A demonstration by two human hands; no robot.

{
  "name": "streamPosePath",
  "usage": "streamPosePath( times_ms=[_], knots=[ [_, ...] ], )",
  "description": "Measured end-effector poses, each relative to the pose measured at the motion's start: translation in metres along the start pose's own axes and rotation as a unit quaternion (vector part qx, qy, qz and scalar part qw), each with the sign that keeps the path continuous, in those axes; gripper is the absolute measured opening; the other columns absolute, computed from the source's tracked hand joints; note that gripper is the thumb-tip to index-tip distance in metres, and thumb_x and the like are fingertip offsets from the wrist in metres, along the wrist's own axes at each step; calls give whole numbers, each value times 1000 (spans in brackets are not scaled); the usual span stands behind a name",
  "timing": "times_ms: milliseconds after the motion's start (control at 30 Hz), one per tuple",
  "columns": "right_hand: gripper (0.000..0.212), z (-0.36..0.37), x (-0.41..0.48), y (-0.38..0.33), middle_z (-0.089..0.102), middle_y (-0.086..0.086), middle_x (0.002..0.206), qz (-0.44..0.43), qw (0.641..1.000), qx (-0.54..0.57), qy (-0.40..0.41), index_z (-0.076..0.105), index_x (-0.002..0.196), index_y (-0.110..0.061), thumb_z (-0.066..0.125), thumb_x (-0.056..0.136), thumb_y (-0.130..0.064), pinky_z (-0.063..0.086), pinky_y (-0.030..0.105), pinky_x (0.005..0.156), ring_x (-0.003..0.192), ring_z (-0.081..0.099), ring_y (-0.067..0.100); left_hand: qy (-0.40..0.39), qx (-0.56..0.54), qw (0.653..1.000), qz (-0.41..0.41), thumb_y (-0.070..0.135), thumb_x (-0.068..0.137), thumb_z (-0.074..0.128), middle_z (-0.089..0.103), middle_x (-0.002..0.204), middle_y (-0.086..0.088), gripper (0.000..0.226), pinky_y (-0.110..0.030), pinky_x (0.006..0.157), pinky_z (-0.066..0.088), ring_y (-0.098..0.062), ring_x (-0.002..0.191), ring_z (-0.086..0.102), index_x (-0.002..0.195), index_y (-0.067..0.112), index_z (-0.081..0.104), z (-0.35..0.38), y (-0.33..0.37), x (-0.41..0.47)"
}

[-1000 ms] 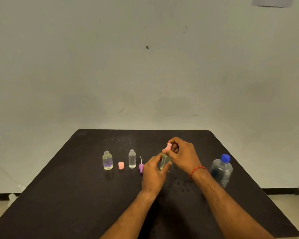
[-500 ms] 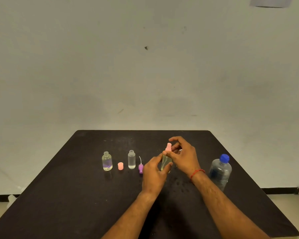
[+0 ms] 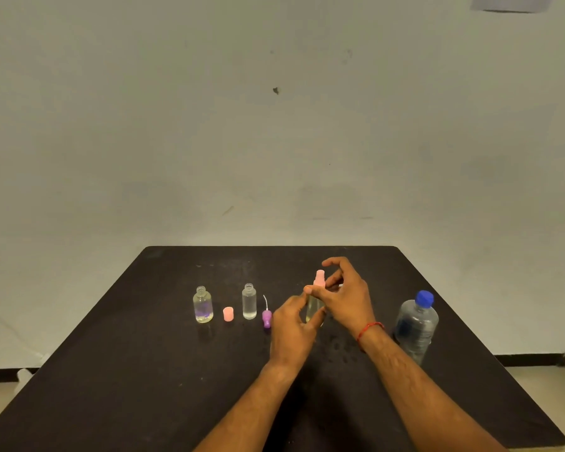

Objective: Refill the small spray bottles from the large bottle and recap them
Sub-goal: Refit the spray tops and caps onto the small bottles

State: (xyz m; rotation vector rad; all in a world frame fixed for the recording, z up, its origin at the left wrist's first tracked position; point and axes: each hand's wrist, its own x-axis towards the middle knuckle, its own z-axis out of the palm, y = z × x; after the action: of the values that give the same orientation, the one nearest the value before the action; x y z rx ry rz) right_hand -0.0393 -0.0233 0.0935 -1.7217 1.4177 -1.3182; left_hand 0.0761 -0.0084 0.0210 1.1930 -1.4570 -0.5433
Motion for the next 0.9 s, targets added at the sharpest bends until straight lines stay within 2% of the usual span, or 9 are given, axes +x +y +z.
streamPosePath(
  times_ms=[100, 200, 333, 433, 533, 633, 700, 767, 900],
  knots=[
    [58, 0, -1, 3, 61, -7, 95, -3, 1000, 20, -7, 50, 120, -32, 83, 73, -33, 50, 16, 68, 89, 61, 9, 3, -2, 1000, 1, 32, 89, 75, 66, 87, 12, 14, -26, 56, 55, -19, 64, 66, 102, 33, 69, -2, 0, 0],
    [53, -1, 0, 7, 68, -10, 106, -7, 997, 65, -32, 48, 130, -35, 72, 86, -17, 51, 12, 67, 103, 63, 8, -5, 3, 1000, 5, 33, 90, 74, 65, 90, 14, 28, -22, 60, 54, -12, 70, 65, 118, 30, 70, -3, 0, 1],
    [53, 0, 1, 7, 71, -6, 94, -6, 998, 56, -13, 54, 122, -36, 75, 82, -7, 56, 22, 78, 94, 67, 8, -7, 3, 1000, 10, 35, 90, 74, 64, 89, 13, 28, -24, 60, 55, -11, 69, 64, 117, 31, 71, -4, 1, 2],
    [49, 4, 0, 6, 67, -3, 87, -1, 999, 49, 14, 56, 110, -35, 82, 75, -13, 58, 29, 75, 85, 67, 10, -1, 8, 1000, 6, 33, 90, 74, 64, 86, 12, 25, -20, 58, 51, -8, 68, 64, 114, 27, 72, -3, 4, 1],
    [49, 4, 1, 7, 65, -2, 90, 1, 999, 48, 6, 54, 114, -34, 81, 77, -20, 57, 26, 70, 87, 65, 11, 1, 11, 1000, 1, 34, 90, 74, 66, 88, 12, 27, -19, 59, 52, -9, 68, 65, 115, 25, 72, -4, 2, 1],
    [57, -1, 3, 7, 67, -5, 107, -1, 997, 72, -36, 50, 129, -32, 73, 84, -8, 52, 13, 65, 103, 62, 9, -4, 19, 1000, 11, 37, 90, 73, 66, 91, 13, 30, -20, 61, 53, -9, 71, 65, 119, 27, 70, -6, -1, 2],
    [60, -3, 3, 6, 70, -7, 111, -3, 995, 80, -55, 48, 135, -32, 67, 87, -2, 51, 11, 71, 108, 62, 6, -2, 27, 999, 18, 41, 90, 72, 65, 88, 13, 31, -22, 61, 54, -10, 70, 65, 118, 28, 71, -6, -1, 3],
    [59, -3, 3, 6, 73, -6, 105, 0, 996, 79, -52, 51, 133, -33, 65, 88, 1, 51, 14, 77, 106, 64, 7, -3, 28, 999, 18, 41, 90, 72, 65, 87, 13, 30, -23, 60, 55, -10, 69, 65, 117, 30, 71, -6, -1, 3],
    [49, 0, 1, 6, 69, -5, 92, 7, 997, 71, -21, 55, 115, -32, 70, 83, 2, 56, 22, 70, 95, 67, 14, -6, 31, 999, 13, 39, 90, 74, 64, 86, 13, 26, -24, 61, 56, -10, 71, 65, 114, 27, 72, -5, -1, 3]
  ],
)
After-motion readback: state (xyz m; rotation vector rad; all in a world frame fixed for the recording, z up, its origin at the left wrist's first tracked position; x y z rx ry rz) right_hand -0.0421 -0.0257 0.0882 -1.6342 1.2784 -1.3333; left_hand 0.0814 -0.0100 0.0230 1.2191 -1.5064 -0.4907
